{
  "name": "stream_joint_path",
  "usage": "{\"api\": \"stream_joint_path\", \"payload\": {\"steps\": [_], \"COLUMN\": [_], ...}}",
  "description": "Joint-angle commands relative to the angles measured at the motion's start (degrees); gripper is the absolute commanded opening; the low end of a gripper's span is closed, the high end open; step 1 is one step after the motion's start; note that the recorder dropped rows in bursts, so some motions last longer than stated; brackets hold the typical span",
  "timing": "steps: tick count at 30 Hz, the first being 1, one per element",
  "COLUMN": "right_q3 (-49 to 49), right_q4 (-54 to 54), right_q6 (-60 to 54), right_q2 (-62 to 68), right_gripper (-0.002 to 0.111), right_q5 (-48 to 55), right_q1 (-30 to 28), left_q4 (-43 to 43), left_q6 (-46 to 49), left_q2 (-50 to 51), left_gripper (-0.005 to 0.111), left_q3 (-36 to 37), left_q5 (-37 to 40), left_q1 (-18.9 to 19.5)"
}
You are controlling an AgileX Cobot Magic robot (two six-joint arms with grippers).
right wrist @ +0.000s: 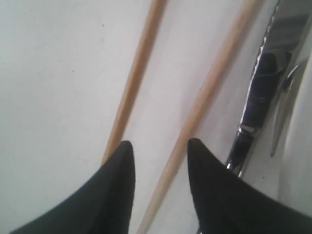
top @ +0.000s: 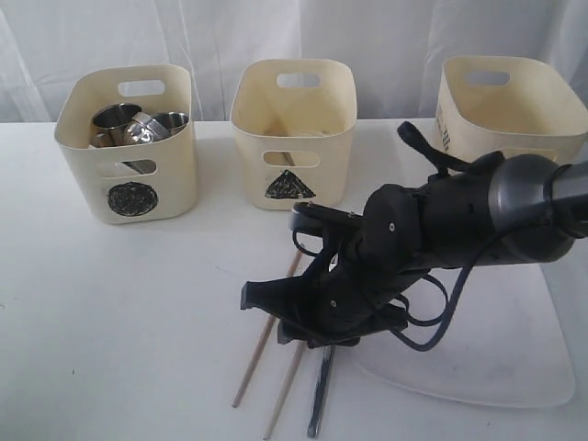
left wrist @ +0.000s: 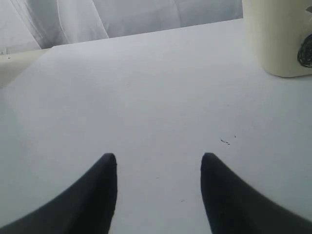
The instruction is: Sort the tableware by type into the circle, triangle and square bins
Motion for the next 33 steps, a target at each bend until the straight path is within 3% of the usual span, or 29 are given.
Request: {"api": "stream_joint_path", "payload": {"steps": [1, 12, 21, 27, 33], "right_q3": [-2.2, -11.1, -12.5, -12.7, -18.8], "right_q4": [0.1, 0.5, 0.2, -3.0, -19.0], "right_q6": [-2.3, -3.0, 1.6, 7.8, 9.1], "right_q2": [-0.2, 3.8, 4.0, 4.0, 4.9], "right_gripper": [0.035, 0.036, 0.061, 0.059, 0.054], "right_q5": [-0.1, 6.4, 10.7, 11.1, 19.9], "right_q1": [0.5, 1.2, 1.2, 1.2, 1.6], "left_q4": [-0.6, -0.6, -0.6, -0.6, -0.6], "left_q6": [0.0, 0.0, 0.0, 0.0, 0.0], "left_q2": [-0.3, -0.3, -0.3, -0.3, -0.3], "left_gripper": [0.056, 0.056, 0.056, 0.056, 0.056], "left_q3": [0.2, 0.2, 0.2, 0.2, 0.2], "left_q5": [-0.2, -0.2, -0.2, -0.2, -0.2], "left_q1": [0.1, 0.1, 0.1, 0.1, 0.1]}}
